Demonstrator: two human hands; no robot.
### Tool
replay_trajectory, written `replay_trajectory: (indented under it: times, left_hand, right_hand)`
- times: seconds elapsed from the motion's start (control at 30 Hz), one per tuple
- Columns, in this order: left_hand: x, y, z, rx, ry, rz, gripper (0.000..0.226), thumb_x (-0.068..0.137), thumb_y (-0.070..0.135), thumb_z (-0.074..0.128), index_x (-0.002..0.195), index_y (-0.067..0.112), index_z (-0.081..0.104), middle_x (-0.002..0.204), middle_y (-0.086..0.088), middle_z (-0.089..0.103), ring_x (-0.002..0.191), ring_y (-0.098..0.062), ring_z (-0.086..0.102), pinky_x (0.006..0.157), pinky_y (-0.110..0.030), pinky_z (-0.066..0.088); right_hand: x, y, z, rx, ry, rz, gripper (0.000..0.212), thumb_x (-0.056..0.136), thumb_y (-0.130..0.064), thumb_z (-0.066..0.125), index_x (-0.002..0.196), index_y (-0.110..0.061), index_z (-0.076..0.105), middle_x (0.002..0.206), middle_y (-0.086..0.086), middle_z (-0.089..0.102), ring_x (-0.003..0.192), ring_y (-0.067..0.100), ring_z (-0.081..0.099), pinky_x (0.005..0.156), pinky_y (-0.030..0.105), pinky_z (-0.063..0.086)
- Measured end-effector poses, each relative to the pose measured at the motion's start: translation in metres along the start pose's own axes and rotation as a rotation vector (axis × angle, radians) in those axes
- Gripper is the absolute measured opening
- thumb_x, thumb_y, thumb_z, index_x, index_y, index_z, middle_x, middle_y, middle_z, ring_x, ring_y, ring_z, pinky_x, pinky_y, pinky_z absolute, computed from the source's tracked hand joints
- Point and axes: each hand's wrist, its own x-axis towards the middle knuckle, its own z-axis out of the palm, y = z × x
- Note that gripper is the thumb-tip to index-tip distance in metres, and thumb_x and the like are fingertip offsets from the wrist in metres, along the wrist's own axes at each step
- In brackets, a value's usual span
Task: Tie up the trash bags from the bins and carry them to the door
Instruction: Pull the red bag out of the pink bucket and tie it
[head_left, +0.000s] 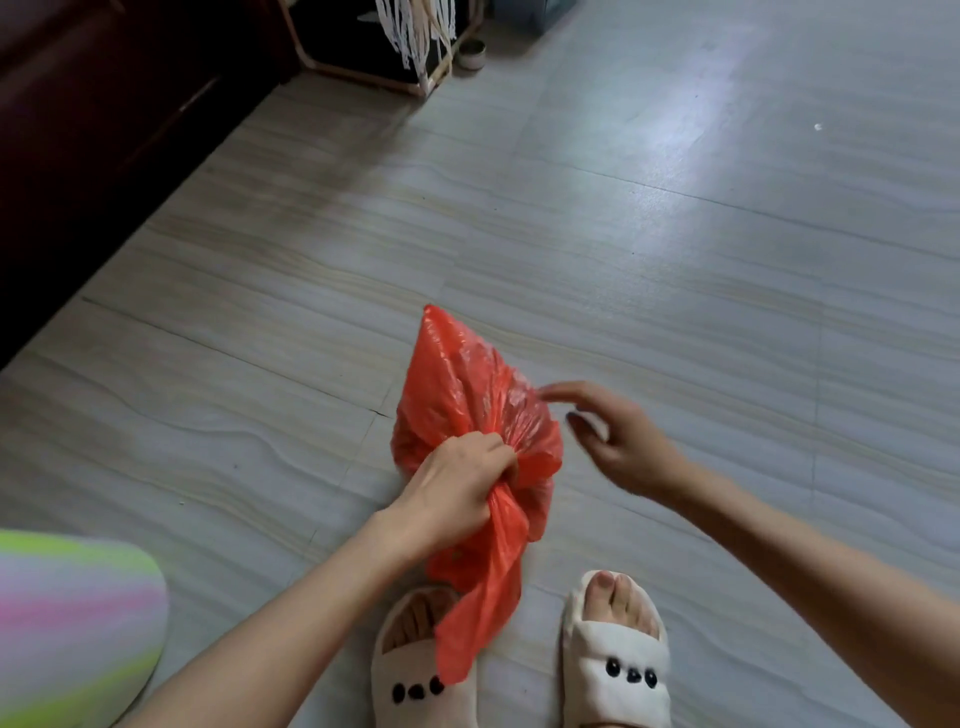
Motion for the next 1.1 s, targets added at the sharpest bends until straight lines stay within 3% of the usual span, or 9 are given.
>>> replay_trajectory:
  times: [0.1, 0.2, 0.3, 0.4, 0.6, 0.77, 0.9, 1.0, 1.1]
  left_hand:
    - [-0.002, 0.0, -0.004, 0.117, 0.072, 0.11, 0.02, 0.062, 0.009, 0.062, 0.075, 0.021, 0.054, 0.075, 0.002, 0.058, 0.067, -0.021, 0.057, 0.053, -0.031, 0.044]
    - [-0.004, 0.0, -0.006, 0.243, 0.196, 0.213, 0.013, 0.074, 0.009, 0.046, 0.079, 0.019, 0.053, 0.076, 0.002, 0.06, 0.068, -0.021, 0.057, 0.055, -0.033, 0.043]
    - [-0.007, 0.001, -0.005, 0.204, 0.408, 0.259, 0.011, 0.088, 0.009, 0.043, 0.087, 0.017, 0.05, 0.081, 0.0, 0.066, 0.071, -0.021, 0.061, 0.057, -0.033, 0.043]
    - [-0.007, 0.002, -0.004, 0.129, 0.614, 0.243, 0.012, 0.086, 0.003, 0.05, 0.088, 0.015, 0.049, 0.082, -0.001, 0.068, 0.068, -0.022, 0.062, 0.05, -0.033, 0.047]
    - [-0.004, 0.003, 0.002, 0.129, 0.75, 0.143, 0.023, 0.08, -0.001, 0.049, 0.098, 0.014, 0.046, 0.086, -0.007, 0.069, 0.068, -0.024, 0.065, 0.049, -0.03, 0.048]
    - [-0.003, 0.017, 0.011, -0.032, 0.738, -0.086, 0.016, 0.079, 0.007, 0.052, 0.092, 0.017, 0.052, 0.096, 0.003, 0.056, 0.079, -0.014, 0.056, 0.063, -0.024, 0.042]
    - [-0.012, 0.021, 0.021, -0.234, 0.532, -0.076, 0.013, 0.08, 0.006, 0.06, 0.086, 0.017, 0.057, 0.097, 0.006, 0.048, 0.08, -0.013, 0.056, 0.071, -0.025, 0.046]
    - [-0.023, 0.011, 0.027, -0.191, 0.387, -0.024, 0.012, 0.083, 0.014, 0.055, 0.093, 0.019, 0.055, 0.104, 0.004, 0.041, 0.083, -0.018, 0.06, 0.07, -0.028, 0.049]
    - [-0.031, 0.005, 0.03, -0.109, 0.373, 0.037, 0.011, 0.082, 0.012, 0.056, 0.092, 0.012, 0.061, 0.107, 0.0, 0.045, 0.084, -0.019, 0.062, 0.073, -0.024, 0.048]
  right_hand:
    - [-0.002, 0.006, 0.017, -0.371, -0.227, -0.209, 0.032, 0.083, -0.023, 0.047, 0.111, -0.017, 0.06, 0.11, 0.001, 0.066, 0.11, 0.017, 0.057, 0.093, 0.026, 0.04]
    - [-0.005, 0.007, 0.024, -0.617, -0.139, -0.302, 0.023, 0.086, -0.036, 0.047, 0.095, -0.019, 0.06, 0.089, -0.003, 0.064, 0.086, 0.019, 0.058, 0.077, 0.028, 0.039]
    - [-0.014, 0.004, 0.031, -0.661, -0.046, -0.371, 0.017, 0.087, -0.021, 0.048, 0.078, -0.011, 0.057, 0.073, 0.004, 0.059, 0.065, 0.025, 0.056, 0.061, 0.039, 0.048]
    - [-0.02, 0.001, 0.035, -0.645, 0.074, -0.399, 0.031, 0.093, -0.016, 0.04, 0.073, -0.008, 0.061, 0.074, 0.007, 0.063, 0.062, 0.027, 0.058, 0.057, 0.037, 0.049]
    - [-0.028, -0.013, 0.044, -0.514, 0.13, -0.426, 0.036, 0.096, -0.019, 0.035, 0.075, -0.004, 0.061, 0.077, 0.01, 0.065, 0.063, 0.027, 0.059, 0.054, 0.035, 0.048]
    - [-0.036, -0.013, 0.051, -0.447, 0.116, -0.403, 0.02, 0.095, -0.021, 0.036, 0.083, -0.011, 0.048, 0.078, 0.009, 0.064, 0.066, 0.025, 0.058, 0.06, 0.033, 0.046]
    - [-0.05, 0.0, 0.051, -0.224, 0.003, -0.16, 0.01, 0.092, -0.022, 0.04, 0.093, -0.018, 0.049, 0.086, 0.006, 0.062, 0.074, 0.016, 0.057, 0.062, 0.03, 0.048]
    - [-0.053, 0.006, 0.051, -0.116, -0.008, 0.061, 0.015, 0.085, -0.021, 0.042, 0.094, -0.022, 0.053, 0.085, 0.001, 0.065, 0.074, 0.012, 0.057, 0.065, 0.034, 0.049]
    - [-0.047, 0.004, 0.052, -0.067, -0.045, 0.154, 0.021, 0.084, -0.022, 0.044, 0.098, -0.012, 0.057, 0.084, -0.002, 0.066, 0.071, 0.019, 0.061, 0.067, 0.04, 0.051]
